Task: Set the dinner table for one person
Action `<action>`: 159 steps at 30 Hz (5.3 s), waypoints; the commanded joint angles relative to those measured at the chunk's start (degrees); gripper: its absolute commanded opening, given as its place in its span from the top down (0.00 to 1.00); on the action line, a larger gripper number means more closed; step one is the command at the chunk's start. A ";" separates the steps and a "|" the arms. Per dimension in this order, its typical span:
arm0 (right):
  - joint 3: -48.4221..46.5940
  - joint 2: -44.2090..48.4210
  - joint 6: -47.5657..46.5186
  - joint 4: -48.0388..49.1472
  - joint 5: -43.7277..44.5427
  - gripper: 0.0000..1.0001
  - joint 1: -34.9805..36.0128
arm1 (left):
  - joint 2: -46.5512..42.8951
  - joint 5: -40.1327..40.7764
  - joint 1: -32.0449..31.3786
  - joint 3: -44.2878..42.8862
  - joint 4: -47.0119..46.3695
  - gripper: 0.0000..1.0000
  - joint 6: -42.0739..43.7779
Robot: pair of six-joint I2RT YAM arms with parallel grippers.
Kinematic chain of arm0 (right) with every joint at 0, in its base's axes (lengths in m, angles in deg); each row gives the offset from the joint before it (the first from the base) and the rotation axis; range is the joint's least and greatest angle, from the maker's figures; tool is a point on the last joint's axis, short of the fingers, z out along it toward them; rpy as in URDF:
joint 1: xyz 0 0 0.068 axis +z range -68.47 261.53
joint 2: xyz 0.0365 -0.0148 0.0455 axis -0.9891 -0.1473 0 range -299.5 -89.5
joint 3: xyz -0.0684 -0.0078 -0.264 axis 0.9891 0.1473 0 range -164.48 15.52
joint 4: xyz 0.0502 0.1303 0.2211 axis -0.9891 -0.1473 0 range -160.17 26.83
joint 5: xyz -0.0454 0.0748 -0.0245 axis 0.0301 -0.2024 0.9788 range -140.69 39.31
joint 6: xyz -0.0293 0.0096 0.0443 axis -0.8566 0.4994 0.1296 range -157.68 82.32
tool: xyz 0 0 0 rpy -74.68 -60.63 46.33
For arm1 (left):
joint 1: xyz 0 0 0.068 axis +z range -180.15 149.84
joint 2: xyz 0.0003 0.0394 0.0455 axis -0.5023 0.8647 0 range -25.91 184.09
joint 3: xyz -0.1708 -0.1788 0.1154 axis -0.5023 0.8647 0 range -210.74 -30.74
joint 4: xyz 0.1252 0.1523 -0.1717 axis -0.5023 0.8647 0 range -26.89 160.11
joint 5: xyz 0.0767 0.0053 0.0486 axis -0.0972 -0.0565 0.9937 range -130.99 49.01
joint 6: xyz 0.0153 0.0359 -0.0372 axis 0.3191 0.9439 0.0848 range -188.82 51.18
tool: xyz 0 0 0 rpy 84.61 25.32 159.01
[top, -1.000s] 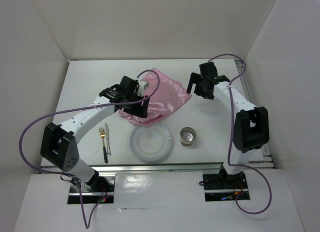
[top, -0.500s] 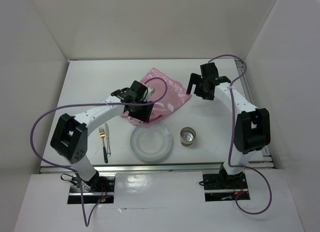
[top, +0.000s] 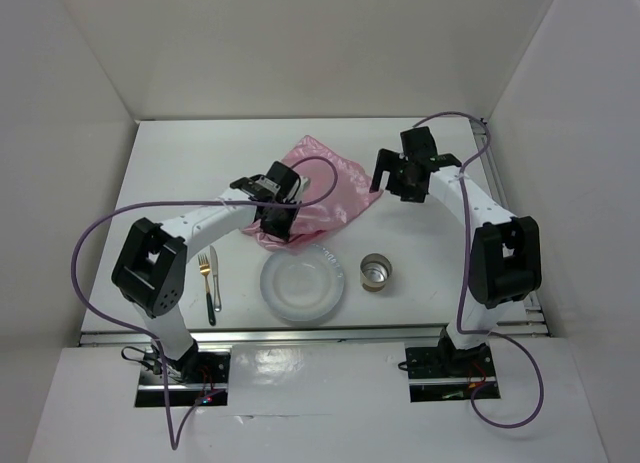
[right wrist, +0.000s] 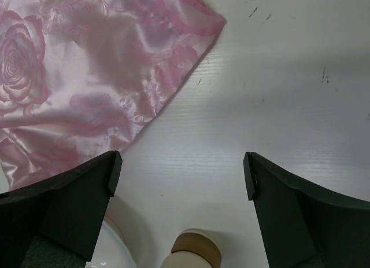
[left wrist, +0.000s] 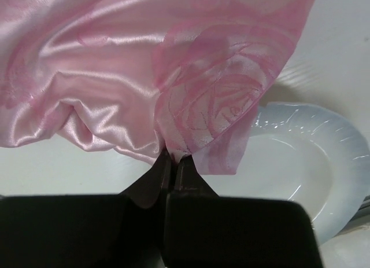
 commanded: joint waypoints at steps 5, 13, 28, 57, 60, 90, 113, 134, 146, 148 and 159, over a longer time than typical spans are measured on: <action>1.06 2.57 -2.54 0.70 -5.66 0.00 -0.36 | -2.62 -0.90 0.67 -9.99 4.67 1.00 0.08; 11.41 11.27 -3.43 15.36 -15.51 0.03 6.75 | -1.49 -10.83 10.07 -25.02 4.59 1.00 -7.55; 9.94 0.22 -10.53 24.34 8.19 0.10 37.86 | 0.19 -23.58 32.84 -27.33 -0.32 1.00 -16.35; -0.79 -8.87 -16.60 18.89 30.27 1.00 43.50 | 1.95 -29.47 38.63 -27.32 -3.48 1.00 -20.47; -1.49 -5.79 -20.37 21.69 29.41 1.00 36.84 | 5.28 -32.72 40.13 -29.25 -7.43 1.00 -26.00; -5.62 11.80 -24.87 25.39 31.25 1.00 13.17 | -22.14 -34.31 54.11 0.46 -33.73 1.00 -74.72; -30.04 6.88 -28.12 22.49 28.79 1.00 12.12 | -16.95 -39.49 54.11 -14.93 -43.29 1.00 -67.76; -25.66 21.38 -21.79 9.67 27.20 1.00 12.12 | -31.28 -40.81 60.00 -10.36 -30.39 1.00 -64.96; -30.84 6.63 -21.79 15.72 20.79 1.00 5.89 | -16.27 -39.49 54.30 -21.94 -26.08 1.00 -57.57; -33.21 2.06 -21.79 16.25 18.95 1.00 4.65 | -12.23 -39.49 52.01 -26.76 -26.69 1.00 -56.87; -54.41 -15.71 -23.99 16.43 16.30 1.00 0.08 | 13.20 -43.27 46.82 -54.04 -27.55 1.00 -56.61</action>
